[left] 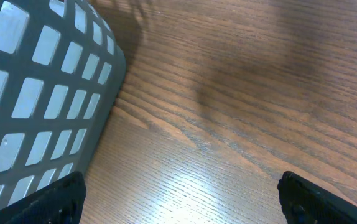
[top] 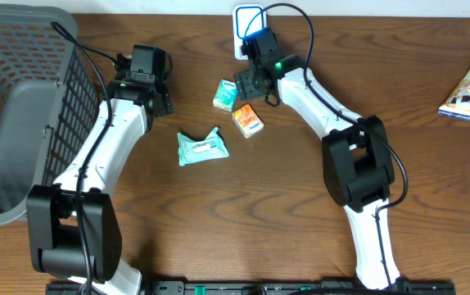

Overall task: Scan the item barcode
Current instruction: 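Reach the right gripper to the green Zam-Buk tin and grasp it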

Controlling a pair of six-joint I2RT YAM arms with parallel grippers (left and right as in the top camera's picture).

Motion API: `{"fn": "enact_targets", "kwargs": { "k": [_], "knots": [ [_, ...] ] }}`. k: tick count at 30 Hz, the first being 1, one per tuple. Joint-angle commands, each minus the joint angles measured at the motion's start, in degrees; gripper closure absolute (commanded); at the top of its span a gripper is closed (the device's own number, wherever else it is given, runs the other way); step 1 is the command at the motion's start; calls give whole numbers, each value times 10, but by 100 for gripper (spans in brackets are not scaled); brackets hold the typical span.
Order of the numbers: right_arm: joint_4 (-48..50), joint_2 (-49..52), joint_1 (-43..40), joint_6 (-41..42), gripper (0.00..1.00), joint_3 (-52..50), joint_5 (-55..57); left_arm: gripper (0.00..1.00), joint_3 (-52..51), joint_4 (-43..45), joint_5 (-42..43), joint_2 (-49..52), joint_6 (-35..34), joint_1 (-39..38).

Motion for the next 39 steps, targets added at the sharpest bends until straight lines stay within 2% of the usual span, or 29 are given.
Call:
{"fn": "enact_targets", "kwargs": {
  "k": [1,9,14,18,23,29,39],
  "knots": [
    [-5,15,-6,5,19,-9,35,2,7,-2,-8,-2,3,0],
    [-8,38,-6,12,18,-9,26,2,7,-2,-8,-2,3,0],
    [-14,41,-4,62,17,-9,26,2,7,-2,-8,-2,3,0],
    [-12,40,-3,78,11,-9,26,2,7,-2,-8,-2,3,0],
    [-19,40,-3,78,9,-9,26,2,7,-2,-8,-2,3,0],
    [-33,37,-5,78,20,-9,26,2,7,-2,-8,-2,3,0],
    [-95,12,-40,78,23,-9,24,2,7,-2,-8,-2,3,0]
  ]
}}
